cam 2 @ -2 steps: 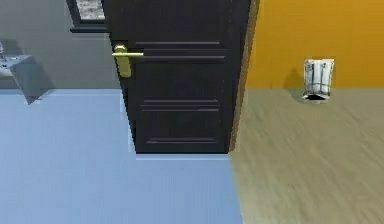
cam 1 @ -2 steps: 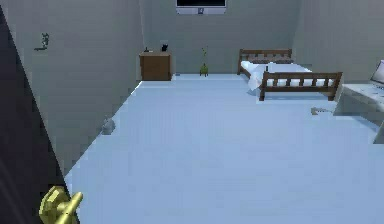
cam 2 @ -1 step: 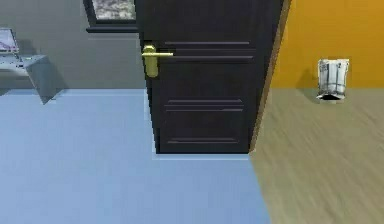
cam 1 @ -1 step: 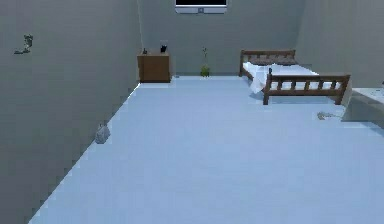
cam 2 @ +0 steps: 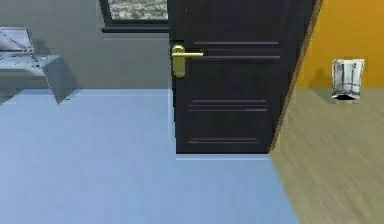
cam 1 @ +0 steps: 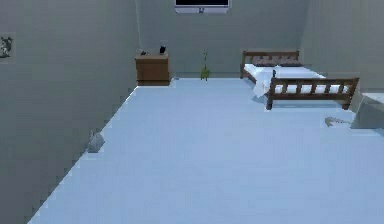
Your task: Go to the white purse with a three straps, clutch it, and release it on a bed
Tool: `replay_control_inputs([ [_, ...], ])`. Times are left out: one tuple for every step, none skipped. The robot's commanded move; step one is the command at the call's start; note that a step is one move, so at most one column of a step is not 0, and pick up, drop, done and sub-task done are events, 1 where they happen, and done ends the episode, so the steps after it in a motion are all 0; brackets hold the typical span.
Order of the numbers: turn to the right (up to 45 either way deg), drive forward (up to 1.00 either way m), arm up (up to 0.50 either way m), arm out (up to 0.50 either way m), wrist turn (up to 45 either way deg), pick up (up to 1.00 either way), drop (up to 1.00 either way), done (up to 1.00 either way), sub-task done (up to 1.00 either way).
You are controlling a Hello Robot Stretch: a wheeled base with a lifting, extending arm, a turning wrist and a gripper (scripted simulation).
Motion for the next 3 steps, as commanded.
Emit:
replay_control_inputs([
  [45.0,0.00,0.00,0.00,0.0,0.00,0.00,0.00,0.00],
  [45.0,0.00,0.00,0.00,0.0,0.00,0.00,0.00,0.00],
  [0.0,0.20,0.00,0.00,0.0,0.00,0.00,0.00,0.00],
])
